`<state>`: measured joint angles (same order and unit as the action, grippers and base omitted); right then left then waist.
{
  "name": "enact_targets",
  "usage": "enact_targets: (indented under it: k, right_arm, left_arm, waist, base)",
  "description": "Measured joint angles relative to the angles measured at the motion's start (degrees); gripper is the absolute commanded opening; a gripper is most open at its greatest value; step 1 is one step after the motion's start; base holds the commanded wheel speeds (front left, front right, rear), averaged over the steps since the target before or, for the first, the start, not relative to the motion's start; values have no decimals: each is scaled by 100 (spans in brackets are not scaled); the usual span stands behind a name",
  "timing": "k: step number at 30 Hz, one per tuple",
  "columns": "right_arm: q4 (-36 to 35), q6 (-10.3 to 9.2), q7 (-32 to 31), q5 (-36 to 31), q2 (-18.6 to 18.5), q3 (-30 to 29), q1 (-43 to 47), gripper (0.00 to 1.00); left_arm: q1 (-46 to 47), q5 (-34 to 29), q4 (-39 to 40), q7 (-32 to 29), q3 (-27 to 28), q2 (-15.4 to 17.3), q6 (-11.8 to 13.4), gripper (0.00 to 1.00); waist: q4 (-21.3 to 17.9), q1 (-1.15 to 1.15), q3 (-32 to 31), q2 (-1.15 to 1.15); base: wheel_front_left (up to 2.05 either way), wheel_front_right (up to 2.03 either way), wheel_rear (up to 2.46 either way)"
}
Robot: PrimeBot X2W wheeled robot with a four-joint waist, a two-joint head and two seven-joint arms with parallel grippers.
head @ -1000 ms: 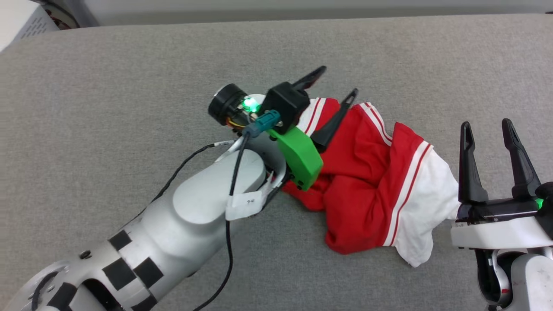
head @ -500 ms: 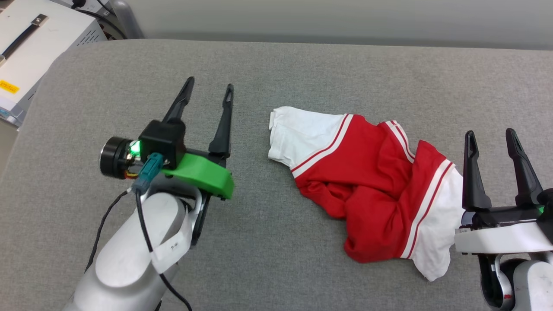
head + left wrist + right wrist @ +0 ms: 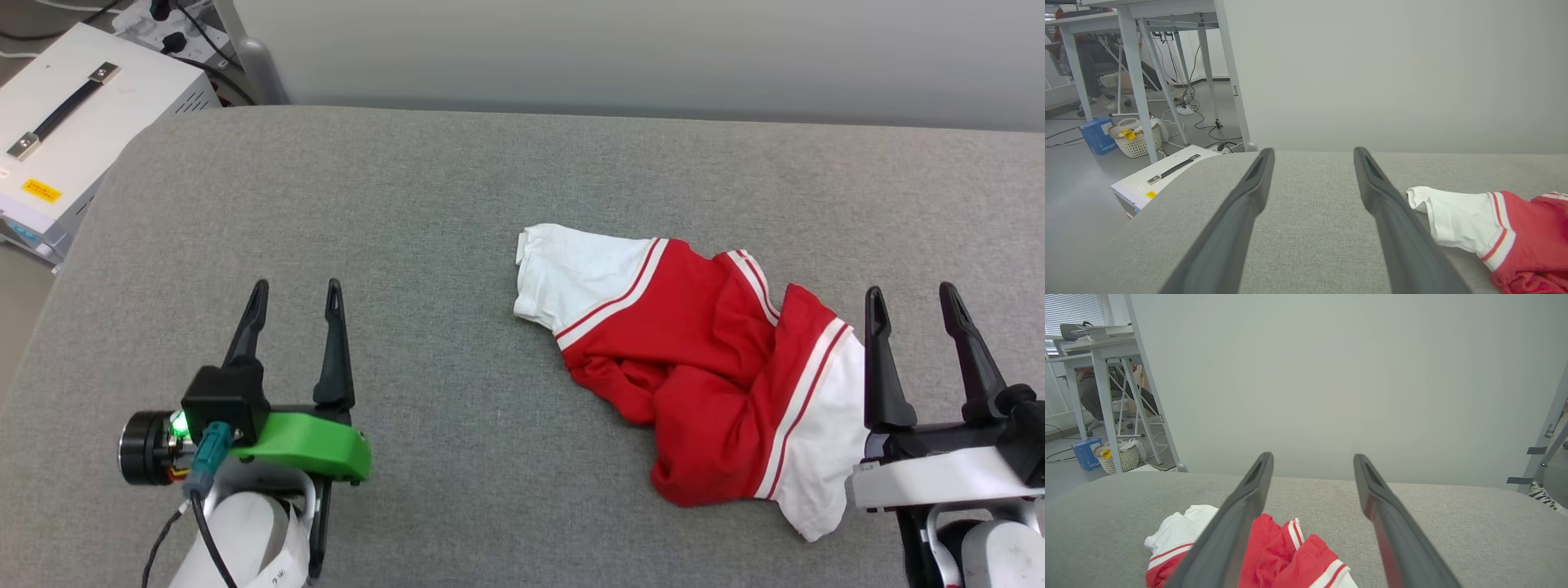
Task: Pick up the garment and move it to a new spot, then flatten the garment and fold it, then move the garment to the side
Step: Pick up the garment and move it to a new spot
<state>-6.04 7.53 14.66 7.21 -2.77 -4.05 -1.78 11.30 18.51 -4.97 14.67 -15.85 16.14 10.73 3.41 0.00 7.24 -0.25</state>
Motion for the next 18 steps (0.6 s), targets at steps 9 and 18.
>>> enact_targets:
  k: [9, 18]
  right_arm:
    - [224, 0, 0, 9, -1, -3, 258, 100]
    - [527, 0, 0, 54, 0, 19, 542, 100]
  left_arm:
    - [-703, -535, 43, 0, 550, -446, -458, 100]
    - [-1082, -858, -78, 0, 856, -789, -828, 100]
  waist:
    - [-79, 0, -245, 0]
    - [-125, 0, -486, 0]
  base:
    - [0, 0, 0]
    - [0, 0, 0]
